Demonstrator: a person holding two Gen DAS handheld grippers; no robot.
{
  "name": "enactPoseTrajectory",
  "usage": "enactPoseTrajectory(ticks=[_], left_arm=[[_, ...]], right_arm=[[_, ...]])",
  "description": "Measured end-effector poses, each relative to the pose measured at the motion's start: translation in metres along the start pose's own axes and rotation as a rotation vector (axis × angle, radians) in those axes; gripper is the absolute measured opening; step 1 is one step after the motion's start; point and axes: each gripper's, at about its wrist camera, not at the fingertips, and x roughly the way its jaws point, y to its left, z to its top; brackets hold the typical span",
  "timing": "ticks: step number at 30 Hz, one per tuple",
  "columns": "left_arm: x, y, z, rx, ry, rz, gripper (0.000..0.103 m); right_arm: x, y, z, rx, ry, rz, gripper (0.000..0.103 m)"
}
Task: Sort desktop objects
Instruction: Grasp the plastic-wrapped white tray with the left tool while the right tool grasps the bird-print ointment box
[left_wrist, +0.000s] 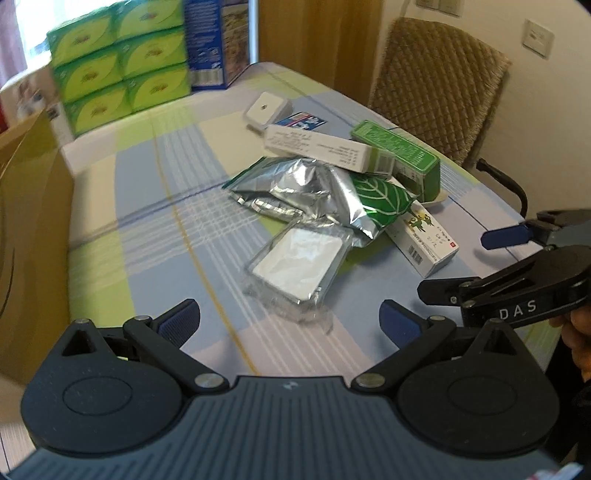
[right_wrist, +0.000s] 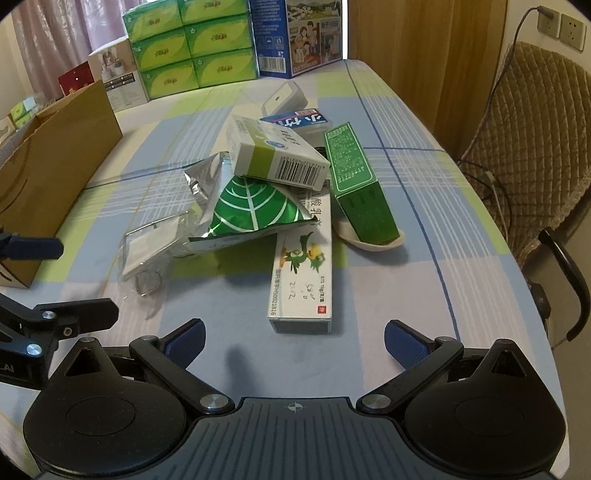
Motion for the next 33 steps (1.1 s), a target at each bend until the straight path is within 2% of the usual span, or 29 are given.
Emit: enactPoseTrajectory(ticks=[4,8,10,13,18,20,22,23,29,33], left_arm=[[0.013,0.0,0.006,0.054,-0.025,-0.019,0.101],[0.029,0.006,0.015,0.086,-0.025,-0.051,0.096],[0.038,0.009,0.02,0.102,-0.02,-0.072,0.092],[0.05,0.012,0.024,0.131,0.001,-0.103,0.089],[0.06,0.011,0.026,0.154,0.023,-0.142,0.067],[0.06,0.01,0.024,0.157,0.027,-0.134,0.064],[0.058,0.009,0.022,0.146,0.024,-0.125,0.062],[0.057,0.008,0.022,0.136,0.028,-0.121,0.061],[0.039,-0.008,0.006,0.042,0.081,-0.038,0.059],[0.021,-0.023,-0.016,0.005,0.077,-0.021,0.061]], right_arm=[[0.004,-0.001,0.001,-0.008,-0.009,-0.006,0.101],[0.009,-0.001,0.003,-0.029,-0.025,-0.011,0.099],[0.012,0.0,0.005,-0.042,-0.029,-0.01,0.089],[0.016,0.001,0.008,-0.056,-0.03,-0.013,0.084],[0.023,0.002,0.01,-0.082,-0.028,-0.014,0.071],[0.025,0.003,0.011,-0.088,-0.024,-0.008,0.062],[0.026,0.004,0.01,-0.097,-0.02,-0.006,0.046],[0.026,0.004,0.009,-0.101,-0.02,-0.009,0.042],[0.013,0.001,-0.003,-0.112,-0.006,-0.016,0.036],[-0.008,-0.007,-0.024,-0.1,0.017,0.004,0.036]])
